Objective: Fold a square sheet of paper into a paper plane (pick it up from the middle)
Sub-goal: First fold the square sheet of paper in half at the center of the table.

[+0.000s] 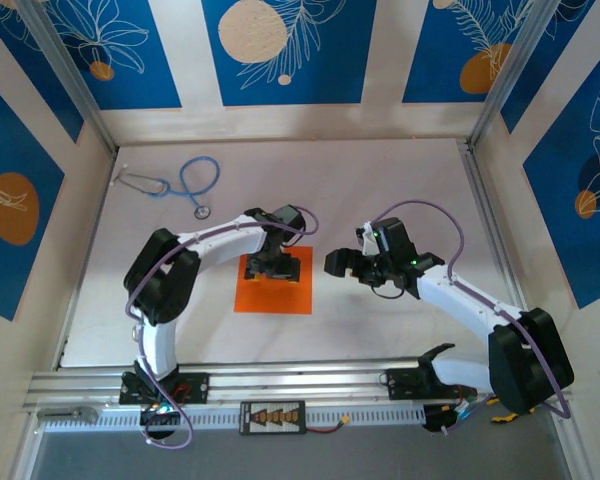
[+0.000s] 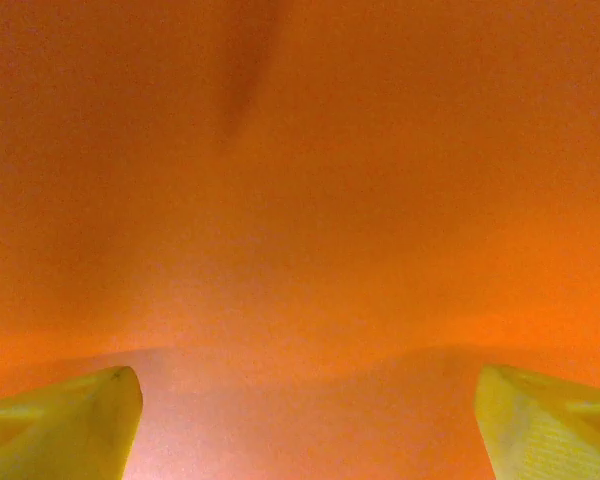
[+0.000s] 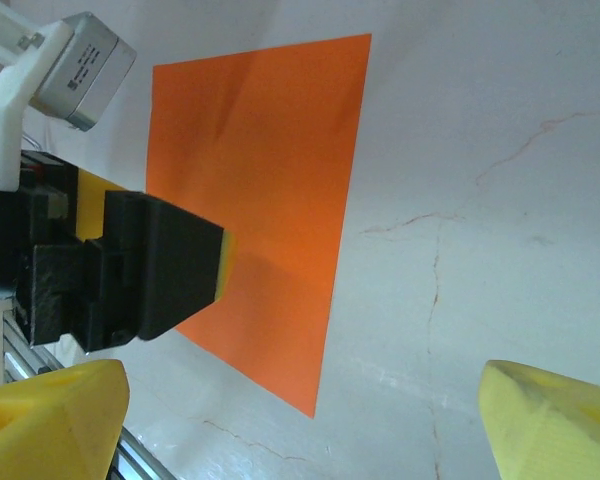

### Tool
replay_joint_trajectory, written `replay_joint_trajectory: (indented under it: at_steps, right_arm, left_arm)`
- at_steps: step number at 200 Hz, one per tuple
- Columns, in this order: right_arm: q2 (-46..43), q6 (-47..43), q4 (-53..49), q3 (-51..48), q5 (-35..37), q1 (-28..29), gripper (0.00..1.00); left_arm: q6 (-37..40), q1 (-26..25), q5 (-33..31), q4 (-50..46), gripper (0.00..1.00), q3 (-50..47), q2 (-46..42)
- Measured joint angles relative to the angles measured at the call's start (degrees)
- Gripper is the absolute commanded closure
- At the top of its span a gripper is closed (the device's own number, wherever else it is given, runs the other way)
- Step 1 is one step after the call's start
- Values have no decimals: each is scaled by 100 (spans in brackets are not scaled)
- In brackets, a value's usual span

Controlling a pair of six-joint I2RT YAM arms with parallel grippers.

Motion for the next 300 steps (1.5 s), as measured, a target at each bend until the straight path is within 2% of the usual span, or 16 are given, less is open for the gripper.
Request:
replay_joint_trajectory:
  at_steps: [79,216,248,274,300]
  right_arm:
    - [140,-44,-7,0,-262,0,10]
    - [315,-107,-146,0,-323,0,10]
    - [315,-105,-199,0,-321,0,10]
    - [295,-103,-219,0,-315,0,10]
    - [140,-101,-304,0,-238,0,10]
  left_arm:
    - [-175,0,-94,74,13,175,393]
    - [-367,-44,-203,387,16,-101,284]
    - [-358,-66,-212,404,28,-105,260]
    - [-337,-72,-225,505,46,-216,175]
    - [-326,-76,-247,769,56,-514,-50]
